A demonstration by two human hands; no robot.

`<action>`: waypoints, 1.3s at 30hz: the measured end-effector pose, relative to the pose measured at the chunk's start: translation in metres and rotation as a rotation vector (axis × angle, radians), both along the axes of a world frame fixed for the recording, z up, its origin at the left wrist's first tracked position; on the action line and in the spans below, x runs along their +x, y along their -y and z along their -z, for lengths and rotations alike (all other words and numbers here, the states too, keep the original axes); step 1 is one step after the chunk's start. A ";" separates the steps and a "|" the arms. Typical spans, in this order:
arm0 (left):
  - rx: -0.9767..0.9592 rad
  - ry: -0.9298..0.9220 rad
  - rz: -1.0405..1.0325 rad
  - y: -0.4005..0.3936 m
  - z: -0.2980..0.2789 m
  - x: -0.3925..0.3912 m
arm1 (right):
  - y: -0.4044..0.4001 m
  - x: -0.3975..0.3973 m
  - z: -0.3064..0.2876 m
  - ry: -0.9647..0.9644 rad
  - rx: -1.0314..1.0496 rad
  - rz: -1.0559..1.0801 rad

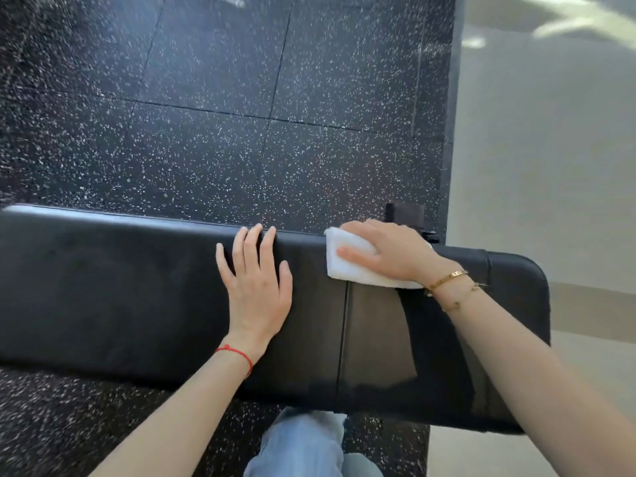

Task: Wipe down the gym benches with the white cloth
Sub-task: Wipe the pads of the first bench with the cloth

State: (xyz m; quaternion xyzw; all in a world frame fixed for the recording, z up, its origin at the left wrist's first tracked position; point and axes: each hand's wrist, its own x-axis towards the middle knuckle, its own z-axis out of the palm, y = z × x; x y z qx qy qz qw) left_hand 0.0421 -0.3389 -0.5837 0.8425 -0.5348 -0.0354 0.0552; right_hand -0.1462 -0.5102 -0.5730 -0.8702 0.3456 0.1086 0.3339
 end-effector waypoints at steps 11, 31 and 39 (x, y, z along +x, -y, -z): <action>0.072 -0.072 -0.014 0.002 0.002 0.001 | 0.003 0.056 -0.005 0.011 0.261 -0.143; 0.173 -0.093 -0.037 0.003 -0.001 0.000 | 0.029 -0.024 -0.008 -0.097 0.353 0.002; 0.182 -0.160 -0.002 0.014 -0.012 -0.011 | 0.011 0.003 -0.012 -0.059 0.238 -0.046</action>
